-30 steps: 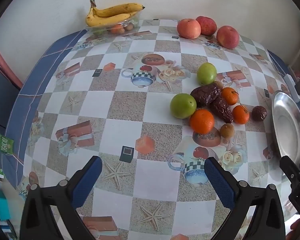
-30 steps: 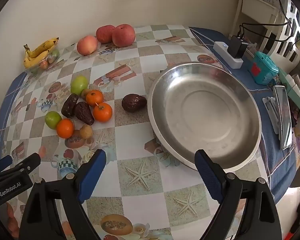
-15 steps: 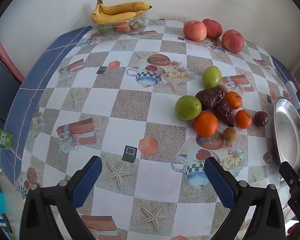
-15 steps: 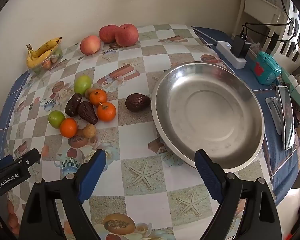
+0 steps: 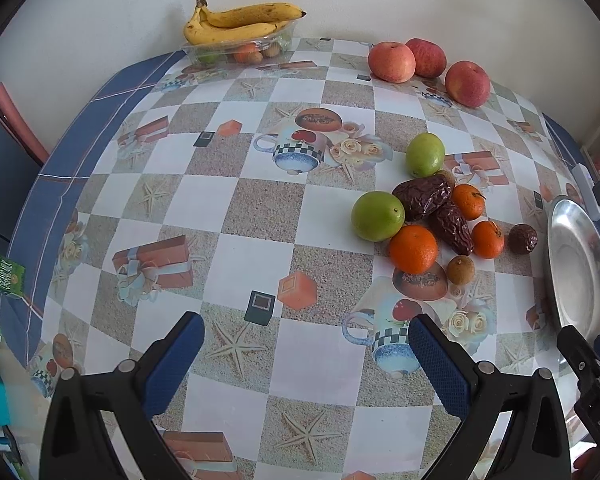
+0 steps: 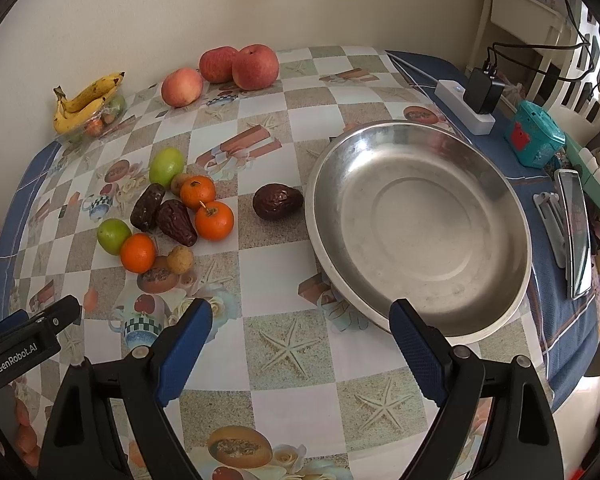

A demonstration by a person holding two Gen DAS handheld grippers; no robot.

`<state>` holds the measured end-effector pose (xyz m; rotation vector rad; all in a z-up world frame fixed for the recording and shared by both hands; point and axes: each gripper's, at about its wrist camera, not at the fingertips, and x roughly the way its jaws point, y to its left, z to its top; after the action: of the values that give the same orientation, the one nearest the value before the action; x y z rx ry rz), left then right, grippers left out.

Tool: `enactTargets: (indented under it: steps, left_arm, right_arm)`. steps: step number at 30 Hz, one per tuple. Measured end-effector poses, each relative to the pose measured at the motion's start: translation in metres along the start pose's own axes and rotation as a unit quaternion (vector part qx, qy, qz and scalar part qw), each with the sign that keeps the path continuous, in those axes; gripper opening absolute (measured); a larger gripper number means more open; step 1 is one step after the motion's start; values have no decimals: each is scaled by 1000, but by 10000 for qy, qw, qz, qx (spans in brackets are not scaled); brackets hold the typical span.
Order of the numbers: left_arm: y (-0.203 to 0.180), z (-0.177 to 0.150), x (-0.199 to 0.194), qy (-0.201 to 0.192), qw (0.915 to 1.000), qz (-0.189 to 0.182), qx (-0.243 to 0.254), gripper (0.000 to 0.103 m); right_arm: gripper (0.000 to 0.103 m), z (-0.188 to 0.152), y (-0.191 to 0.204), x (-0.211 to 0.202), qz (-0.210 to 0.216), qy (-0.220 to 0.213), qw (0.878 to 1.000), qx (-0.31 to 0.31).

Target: Organize fruits

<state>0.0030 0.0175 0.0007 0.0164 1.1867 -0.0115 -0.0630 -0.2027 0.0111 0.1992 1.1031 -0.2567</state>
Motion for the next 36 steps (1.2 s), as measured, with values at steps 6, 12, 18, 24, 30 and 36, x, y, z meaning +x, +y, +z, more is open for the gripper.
enactTargets:
  steps: [6, 12, 18, 24, 30, 36]
  left_arm:
    - [0, 1, -1, -14, 10000, -37, -11, 103]
    - [1, 0, -1, -8, 10000, -36, -17, 103]
    - [1, 0, -1, -10, 10000, -35, -13, 103]
    - [1, 1, -1, -15, 10000, -38, -11, 103]
    - [1, 1, -1, -49, 10000, -45, 6, 103]
    - [0, 0, -2, -109, 9999, -41, 41, 103]
  right_arm:
    - [91, 0, 3, -1, -9, -16, 10000, -48]
    - [91, 2, 1, 0, -10, -8, 10000, -35]
    - [91, 2, 2, 0, 1, -11, 10000, -48]
    - [91, 1, 2, -1, 10, -19, 10000, -45]
    - [91, 1, 2, 0, 10, -19, 10000, -46]
    - [91, 1, 2, 0, 11, -17, 10000, -48]
